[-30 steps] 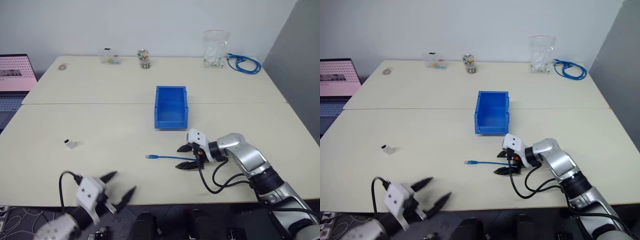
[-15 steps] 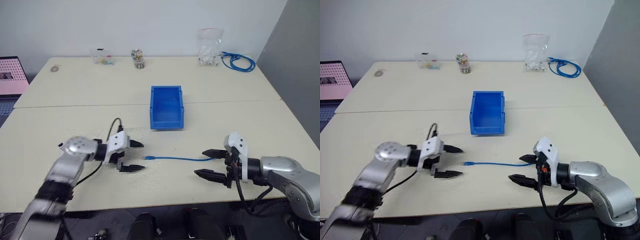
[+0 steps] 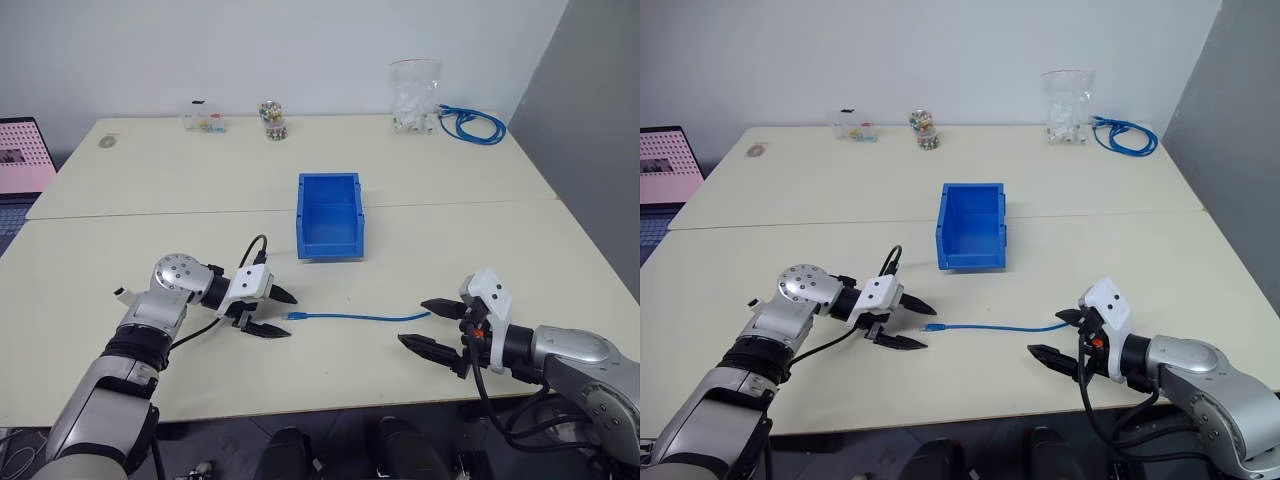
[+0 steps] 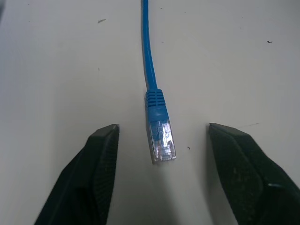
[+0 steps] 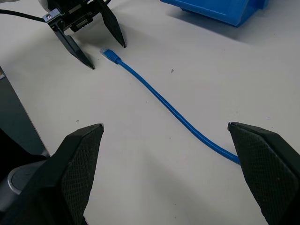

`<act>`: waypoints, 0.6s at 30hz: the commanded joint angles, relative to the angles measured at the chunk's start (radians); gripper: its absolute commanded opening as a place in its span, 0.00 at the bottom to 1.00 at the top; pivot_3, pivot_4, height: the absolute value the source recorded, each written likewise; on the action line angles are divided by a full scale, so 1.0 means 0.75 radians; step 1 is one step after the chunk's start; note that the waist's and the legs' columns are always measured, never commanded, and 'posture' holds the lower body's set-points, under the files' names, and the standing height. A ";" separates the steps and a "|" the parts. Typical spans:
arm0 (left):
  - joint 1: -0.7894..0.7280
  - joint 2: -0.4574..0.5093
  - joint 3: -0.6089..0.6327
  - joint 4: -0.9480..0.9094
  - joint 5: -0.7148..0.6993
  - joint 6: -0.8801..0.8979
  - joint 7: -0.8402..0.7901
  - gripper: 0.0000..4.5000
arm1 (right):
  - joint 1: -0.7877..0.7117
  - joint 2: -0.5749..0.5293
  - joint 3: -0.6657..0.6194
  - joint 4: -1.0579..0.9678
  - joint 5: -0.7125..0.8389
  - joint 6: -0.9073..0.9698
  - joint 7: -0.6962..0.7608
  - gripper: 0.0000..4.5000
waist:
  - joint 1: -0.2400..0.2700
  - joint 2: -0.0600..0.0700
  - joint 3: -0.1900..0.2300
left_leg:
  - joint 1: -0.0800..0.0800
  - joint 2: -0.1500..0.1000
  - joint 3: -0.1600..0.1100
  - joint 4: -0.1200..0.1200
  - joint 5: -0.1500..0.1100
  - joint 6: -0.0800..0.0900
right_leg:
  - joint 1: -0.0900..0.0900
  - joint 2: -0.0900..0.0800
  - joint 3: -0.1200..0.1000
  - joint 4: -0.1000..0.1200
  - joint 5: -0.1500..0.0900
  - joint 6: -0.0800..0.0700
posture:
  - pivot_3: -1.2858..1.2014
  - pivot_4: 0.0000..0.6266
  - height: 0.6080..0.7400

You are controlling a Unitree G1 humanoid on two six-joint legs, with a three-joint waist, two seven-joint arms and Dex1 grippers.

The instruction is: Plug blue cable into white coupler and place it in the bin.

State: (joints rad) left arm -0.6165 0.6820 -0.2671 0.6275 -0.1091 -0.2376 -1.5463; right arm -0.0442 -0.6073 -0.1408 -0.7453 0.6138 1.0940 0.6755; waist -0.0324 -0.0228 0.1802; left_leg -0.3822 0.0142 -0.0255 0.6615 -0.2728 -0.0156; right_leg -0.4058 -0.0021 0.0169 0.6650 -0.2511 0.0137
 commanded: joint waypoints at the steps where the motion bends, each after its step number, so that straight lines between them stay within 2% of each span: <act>1: 0.034 0.048 -0.008 0.071 0.066 0.032 0.006 0.43 | -0.020 -0.021 0.002 -0.022 0.022 -0.047 -0.017 1.00 | 0.000 0.000 0.000 | 0.000 0.000 0.000 0.000 0.000 0.000 | 0.000 0.000 0.000 0.000 0.000 0.000 | 0.52 0.24 1.00; 2: 0.036 0.052 -0.008 0.075 0.068 0.029 0.005 0.41 | -0.032 -0.021 0.007 -0.011 0.021 -0.052 -0.023 1.00 | 0.000 0.000 0.000 | 0.000 0.000 0.000 0.000 0.000 0.000 | 0.000 0.000 0.000 0.000 0.000 0.000 | 0.52 0.24 1.00; 6: 0.067 0.058 -0.008 0.040 0.063 0.036 0.002 0.22 | -0.072 -0.023 0.024 0.020 0.024 -0.063 -0.032 1.00 | -0.002 0.000 0.000 | 0.001 0.000 0.000 0.000 0.000 0.000 | 0.000 0.001 0.000 0.000 0.000 0.000 | 0.52 0.24 1.00; 9: 0.068 0.017 0.001 0.014 0.053 0.061 0.044 0.07 | -0.094 -0.030 0.043 0.046 0.019 -0.079 -0.034 1.00 | 0.000 0.000 0.000 | 0.001 0.001 0.000 0.000 0.000 0.000 | 0.000 0.001 0.000 0.000 0.000 0.000 | 0.52 0.24 1.00; 12: 0.058 -0.039 0.013 -0.059 0.016 0.168 0.075 0.05 | -0.128 -0.036 0.062 0.089 0.001 -0.097 -0.044 1.00 | 0.004 0.002 -0.001 | 0.000 0.001 0.000 0.000 0.000 0.000 | 0.000 0.001 0.000 0.000 0.000 0.000 | 0.52 0.24 1.00; 16: 0.090 -0.064 0.044 -0.256 -0.066 0.446 0.092 0.05 | -0.155 -0.030 0.050 0.096 0.036 -0.073 -0.060 1.00 | 0.017 0.002 -0.001 | -0.002 -0.001 0.000 0.001 0.000 0.000 | 0.000 -0.002 0.000 -0.001 0.000 0.001 | 0.52 0.24 1.00; 18: 0.104 -0.061 0.107 -0.485 -0.282 0.947 0.134 0.05 | -0.137 0.003 0.017 0.073 0.106 -0.015 -0.083 1.00 | 0.020 0.001 -0.001 | -0.004 -0.001 -0.001 0.001 0.000 0.000 | 0.000 -0.002 0.000 -0.002 0.000 0.001 | 0.52 0.24 1.00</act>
State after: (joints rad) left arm -0.5442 0.6422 -0.2214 0.4115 -0.1926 0.1839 -1.4697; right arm -0.1508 -0.6184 -0.0980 -0.6536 0.6384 1.0576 0.6276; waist -0.0177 -0.0218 0.1796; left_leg -0.3863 0.0133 -0.0267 0.6625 -0.2729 -0.0156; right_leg -0.4064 -0.0043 0.0168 0.6631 -0.2510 0.0145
